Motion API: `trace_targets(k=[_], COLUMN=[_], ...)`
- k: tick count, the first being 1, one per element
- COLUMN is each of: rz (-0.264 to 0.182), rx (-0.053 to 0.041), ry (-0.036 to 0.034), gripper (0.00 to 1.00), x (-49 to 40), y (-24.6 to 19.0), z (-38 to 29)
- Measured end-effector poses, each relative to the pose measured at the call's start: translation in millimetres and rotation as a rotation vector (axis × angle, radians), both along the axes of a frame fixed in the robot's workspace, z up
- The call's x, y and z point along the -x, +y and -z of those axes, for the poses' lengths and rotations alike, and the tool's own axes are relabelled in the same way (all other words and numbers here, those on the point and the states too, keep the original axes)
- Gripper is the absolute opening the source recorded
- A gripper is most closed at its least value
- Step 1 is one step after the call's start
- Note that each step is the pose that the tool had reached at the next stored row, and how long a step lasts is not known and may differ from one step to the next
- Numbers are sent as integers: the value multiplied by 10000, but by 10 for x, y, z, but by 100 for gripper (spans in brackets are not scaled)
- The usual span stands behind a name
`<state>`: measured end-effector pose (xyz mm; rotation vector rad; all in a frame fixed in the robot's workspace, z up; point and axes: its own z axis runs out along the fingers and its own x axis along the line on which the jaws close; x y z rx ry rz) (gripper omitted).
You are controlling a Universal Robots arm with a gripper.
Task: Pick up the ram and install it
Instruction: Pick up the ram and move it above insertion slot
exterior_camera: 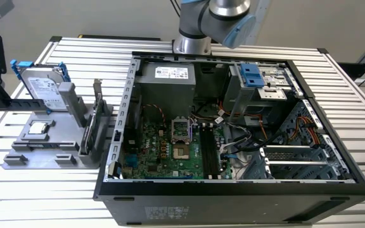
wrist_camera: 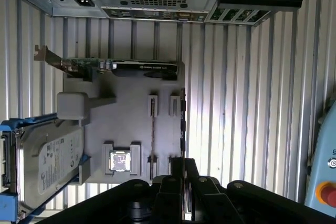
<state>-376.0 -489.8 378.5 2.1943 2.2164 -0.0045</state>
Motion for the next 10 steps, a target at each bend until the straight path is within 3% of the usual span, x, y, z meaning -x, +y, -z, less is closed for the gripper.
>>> trace_targets(k=[10], rz=[1], rx=[0], ry=[10], gripper=[0], x=[-174], y=[0], z=[0])
